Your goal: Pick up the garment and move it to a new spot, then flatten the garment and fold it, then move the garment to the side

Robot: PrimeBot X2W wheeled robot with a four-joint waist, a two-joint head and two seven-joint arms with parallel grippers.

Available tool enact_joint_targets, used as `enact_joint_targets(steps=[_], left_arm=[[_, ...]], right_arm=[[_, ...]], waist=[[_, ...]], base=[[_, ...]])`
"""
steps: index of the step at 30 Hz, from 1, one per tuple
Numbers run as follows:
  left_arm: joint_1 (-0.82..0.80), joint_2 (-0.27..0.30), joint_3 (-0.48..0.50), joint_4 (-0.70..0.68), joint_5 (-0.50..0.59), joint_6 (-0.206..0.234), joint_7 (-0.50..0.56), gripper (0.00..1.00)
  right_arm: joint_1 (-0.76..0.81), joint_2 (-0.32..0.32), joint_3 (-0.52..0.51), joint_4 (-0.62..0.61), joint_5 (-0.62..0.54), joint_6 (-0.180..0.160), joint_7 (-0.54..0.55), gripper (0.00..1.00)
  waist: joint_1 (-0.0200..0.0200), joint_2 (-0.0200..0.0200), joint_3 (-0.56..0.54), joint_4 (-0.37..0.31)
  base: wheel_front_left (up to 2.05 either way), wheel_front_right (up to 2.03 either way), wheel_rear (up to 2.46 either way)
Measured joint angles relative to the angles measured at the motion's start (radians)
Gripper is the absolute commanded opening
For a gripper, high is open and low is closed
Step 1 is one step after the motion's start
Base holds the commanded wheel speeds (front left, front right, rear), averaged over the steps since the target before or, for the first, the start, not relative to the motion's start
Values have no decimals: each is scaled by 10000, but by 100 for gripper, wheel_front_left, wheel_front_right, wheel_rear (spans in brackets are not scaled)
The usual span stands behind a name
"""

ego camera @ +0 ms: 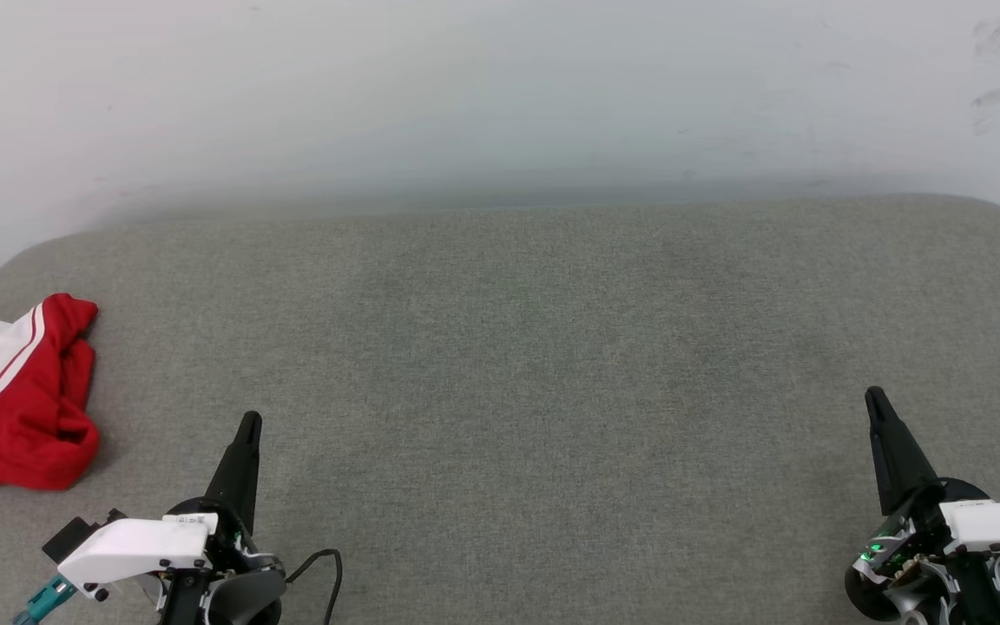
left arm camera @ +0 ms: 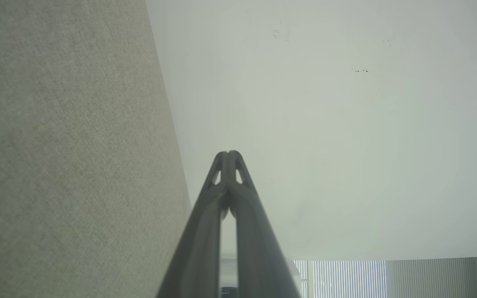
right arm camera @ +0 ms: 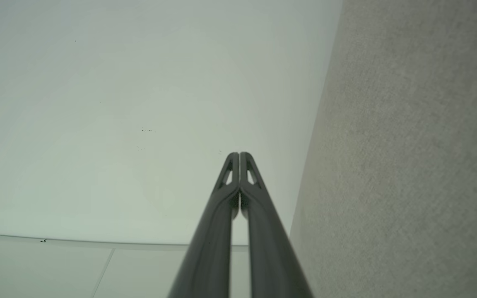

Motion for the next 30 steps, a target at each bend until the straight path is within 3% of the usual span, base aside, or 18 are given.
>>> enact_joint_targets(steps=[10,11,21,30], left_arm=[[0,0,0,0,0,0,0,0],[0,0,-2,0,0,0,0,100],[480,-58,-77,332,115,4,-228,100],[494,-56,92,-169,1453,255,-660,100]], right_arm=[[0,0,0,0,0,0,0,0],[0,0,0,0,0,0,0,100],[481,21,8,382,-151,-4,-221,100],[648,31,-173,-65,-1611,-2,-656,100]], waist=[[0,0,0,0],[0,0,0,0],[0,1,6,-7],[0,0,18,-16]], base=[[0,0,0],[0,0,0],[0,0,0],[0,0,0]])
